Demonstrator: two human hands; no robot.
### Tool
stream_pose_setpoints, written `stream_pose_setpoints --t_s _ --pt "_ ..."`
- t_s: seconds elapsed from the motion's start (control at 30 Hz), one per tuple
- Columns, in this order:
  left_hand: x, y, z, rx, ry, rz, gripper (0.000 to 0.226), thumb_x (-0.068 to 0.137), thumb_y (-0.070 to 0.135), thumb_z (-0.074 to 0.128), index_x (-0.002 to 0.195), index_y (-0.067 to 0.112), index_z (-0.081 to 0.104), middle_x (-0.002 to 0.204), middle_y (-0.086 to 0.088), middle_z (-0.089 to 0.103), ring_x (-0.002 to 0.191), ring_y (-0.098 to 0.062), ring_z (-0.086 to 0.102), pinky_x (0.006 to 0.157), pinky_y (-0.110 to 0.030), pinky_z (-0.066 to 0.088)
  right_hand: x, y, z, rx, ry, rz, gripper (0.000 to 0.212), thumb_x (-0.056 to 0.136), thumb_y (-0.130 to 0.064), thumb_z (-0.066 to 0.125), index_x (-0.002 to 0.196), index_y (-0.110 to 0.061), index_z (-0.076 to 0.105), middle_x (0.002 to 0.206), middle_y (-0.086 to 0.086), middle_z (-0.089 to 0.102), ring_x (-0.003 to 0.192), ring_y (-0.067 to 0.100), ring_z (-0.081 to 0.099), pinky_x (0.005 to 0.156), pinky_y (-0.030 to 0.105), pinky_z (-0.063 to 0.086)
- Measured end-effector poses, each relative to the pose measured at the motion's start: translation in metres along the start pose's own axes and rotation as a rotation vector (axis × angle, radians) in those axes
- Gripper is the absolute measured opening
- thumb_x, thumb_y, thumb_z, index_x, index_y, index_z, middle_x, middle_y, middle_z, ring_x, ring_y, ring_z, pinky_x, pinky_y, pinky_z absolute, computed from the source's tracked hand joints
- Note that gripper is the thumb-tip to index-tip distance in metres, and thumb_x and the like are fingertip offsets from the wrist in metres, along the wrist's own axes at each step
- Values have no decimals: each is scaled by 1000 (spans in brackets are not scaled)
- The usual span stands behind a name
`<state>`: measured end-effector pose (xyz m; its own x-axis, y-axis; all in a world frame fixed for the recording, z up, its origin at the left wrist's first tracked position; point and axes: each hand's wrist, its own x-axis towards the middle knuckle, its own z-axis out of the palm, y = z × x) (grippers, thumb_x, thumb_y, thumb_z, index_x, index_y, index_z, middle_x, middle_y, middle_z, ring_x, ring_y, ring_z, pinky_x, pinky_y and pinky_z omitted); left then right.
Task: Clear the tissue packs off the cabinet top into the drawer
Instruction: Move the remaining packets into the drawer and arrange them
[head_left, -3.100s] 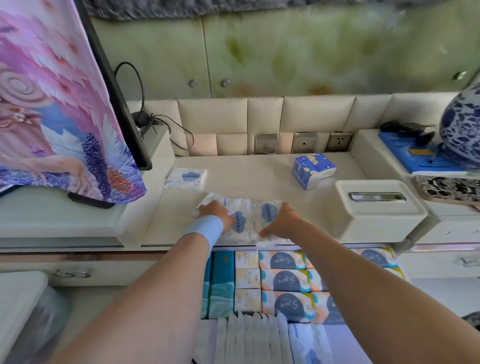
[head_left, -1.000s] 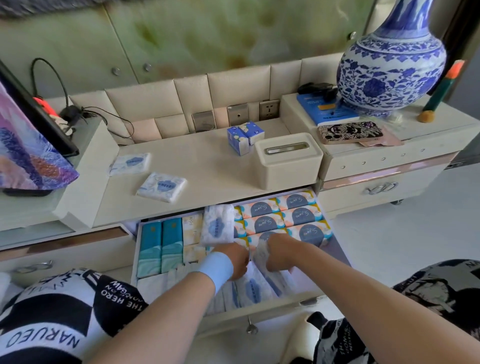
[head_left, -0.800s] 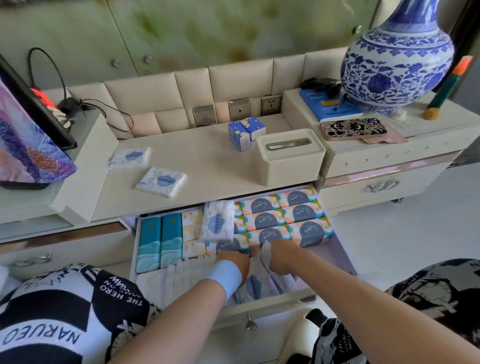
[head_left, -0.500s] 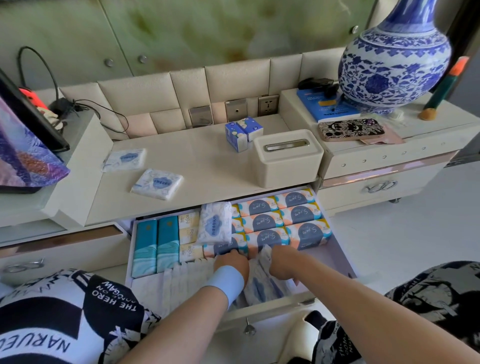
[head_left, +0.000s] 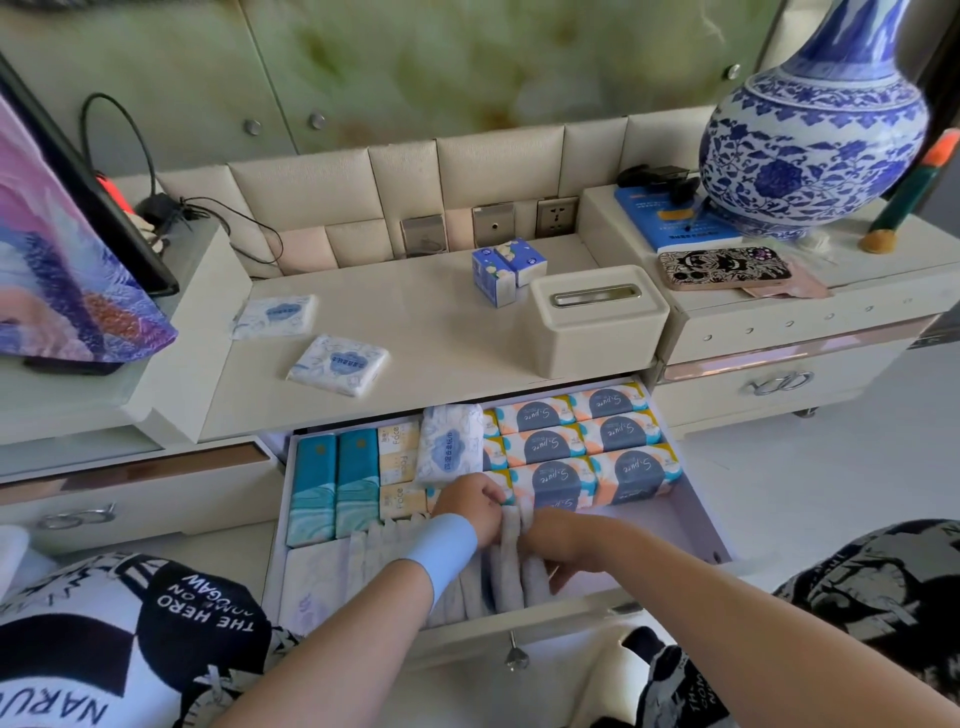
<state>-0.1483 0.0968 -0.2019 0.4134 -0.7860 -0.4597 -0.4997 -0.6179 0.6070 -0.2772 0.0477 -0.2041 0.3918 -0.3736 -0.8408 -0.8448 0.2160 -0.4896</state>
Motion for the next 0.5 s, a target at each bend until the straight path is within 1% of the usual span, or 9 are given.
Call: stream_pose_setpoints --t_s 0.07,0.13,0.2,0.23,0.27,0.33,0.37,0.43,0.5 --pt "-1 -7 -9 153 15 93 28 89 7 44 88 30 61 111 4 64 98 -20 61 81 -26 49 -3 -5 10 119 -42 24 45 87 -11 45 132 -2 43 117 23 57 89 35 65 76 47 60" --pt "-5 -14 -20 358 18 237 28 91 5 45 102 26 60 116 -1 56 101 -23 57 80 -28 43 -4 -11 19 102 -33 37 40 89 -7 43 128 0 44 113 23 61 93 35 66 78 44 60" --pt "-8 -20 -24 498 19 371 29 93 11 46 115 25 58 121 -2 50 109 -23 52 81 -31 44 -6 -16 23 8 16 53 17 94 -7 44 105 0 55 83 11 70 85 26 67 79 34 59" --pt "-11 -23 -23 550 14 438 31 94 14 47 121 25 57 125 -1 48 114 -22 49 85 -34 46 -4 -18 25 -16 60 60 15 95 -10 44 98 -1 56 72 9 70 81 25 68 78 31 58" --pt "-13 -26 -22 605 -6 493 35 94 16 49 127 26 54 129 0 46 119 -22 45 89 -36 46 -7 -20 27 -28 97 48 19 95 -14 44 98 -1 57 74 11 71 80 27 69 76 32 60" --pt "-14 -35 -17 732 -49 562 45 92 19 51 136 27 48 137 1 42 126 -23 39 98 -39 42 -10 -23 33 -17 122 -24 27 93 -16 42 110 -3 58 98 17 69 91 33 70 70 39 62" --pt "-15 -39 -15 785 -59 575 48 92 21 50 139 27 44 141 0 40 129 -23 37 101 -40 39 -13 -24 35 -37 99 -57 28 93 -15 42 115 -7 57 108 14 65 98 32 67 69 38 61" --pt "-15 -42 -15 820 -53 572 52 94 27 49 144 27 38 148 0 38 134 -23 33 106 -40 35 -16 -20 36 -73 61 -70 29 96 -13 41 123 -14 50 113 9 58 103 26 63 69 35 59" --pt "-16 -41 -17 788 -28 557 54 95 34 51 146 25 35 152 0 36 137 -22 32 110 -39 32 -8 -16 30 -36 83 -11 36 94 -16 39 129 -14 48 113 11 61 96 27 67 64 36 59"
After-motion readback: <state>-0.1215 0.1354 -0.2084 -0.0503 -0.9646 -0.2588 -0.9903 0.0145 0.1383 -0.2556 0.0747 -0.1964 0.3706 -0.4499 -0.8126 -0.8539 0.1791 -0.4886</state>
